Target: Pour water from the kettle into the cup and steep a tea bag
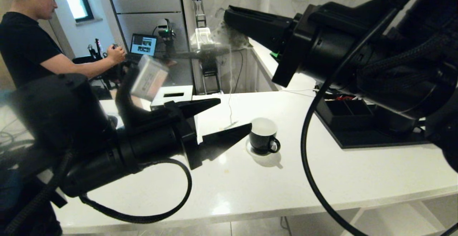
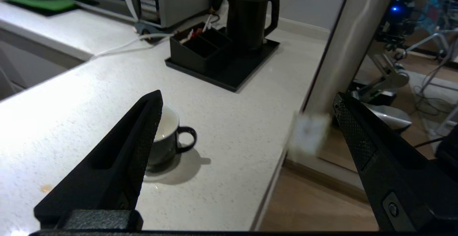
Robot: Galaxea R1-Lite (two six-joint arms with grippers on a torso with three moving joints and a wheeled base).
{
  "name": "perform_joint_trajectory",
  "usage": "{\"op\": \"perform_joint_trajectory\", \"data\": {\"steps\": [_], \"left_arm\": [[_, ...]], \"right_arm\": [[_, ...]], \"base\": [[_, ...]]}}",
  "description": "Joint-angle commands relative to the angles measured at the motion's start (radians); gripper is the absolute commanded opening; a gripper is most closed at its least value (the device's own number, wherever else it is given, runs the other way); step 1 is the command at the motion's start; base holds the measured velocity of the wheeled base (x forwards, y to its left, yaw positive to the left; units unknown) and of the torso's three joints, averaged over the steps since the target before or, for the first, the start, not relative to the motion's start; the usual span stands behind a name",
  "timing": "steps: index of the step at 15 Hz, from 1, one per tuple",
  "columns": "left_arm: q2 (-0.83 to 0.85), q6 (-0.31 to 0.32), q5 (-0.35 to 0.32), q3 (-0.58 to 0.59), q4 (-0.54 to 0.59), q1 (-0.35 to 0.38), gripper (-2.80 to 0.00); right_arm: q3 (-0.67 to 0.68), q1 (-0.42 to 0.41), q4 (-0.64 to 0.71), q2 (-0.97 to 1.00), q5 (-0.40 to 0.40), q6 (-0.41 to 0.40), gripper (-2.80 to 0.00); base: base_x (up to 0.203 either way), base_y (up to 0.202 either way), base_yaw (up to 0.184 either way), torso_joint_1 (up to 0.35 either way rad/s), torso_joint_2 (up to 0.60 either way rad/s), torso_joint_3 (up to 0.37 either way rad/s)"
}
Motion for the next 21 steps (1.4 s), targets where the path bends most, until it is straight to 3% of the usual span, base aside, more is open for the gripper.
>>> {"op": "perform_joint_trajectory", "data": {"steps": [1, 7, 21], "left_arm": [[0.018, 0.020, -0.002, 0.000, -0.021, -0.008, 0.00], [0.018, 0.054, -0.002, 0.018, -0.025, -0.042, 0.00], [0.025, 0.058, -0.001, 0.017, -0.027, -0.063, 0.00]], "right_arm": [[0.001, 0.000, -0.005, 0.000, 0.002, -0.001, -2.80], [-0.003, -0.001, -0.005, 0.001, 0.002, -0.001, -2.80], [-0.003, -0.001, -0.005, 0.003, 0.002, -0.001, -2.80]], "base": [[0.000, 0.000, 0.000, 0.000, 0.00, 0.000], [0.000, 0.000, 0.000, 0.000, 0.00, 0.000], [0.000, 0.000, 0.000, 0.000, 0.00, 0.000]]}}
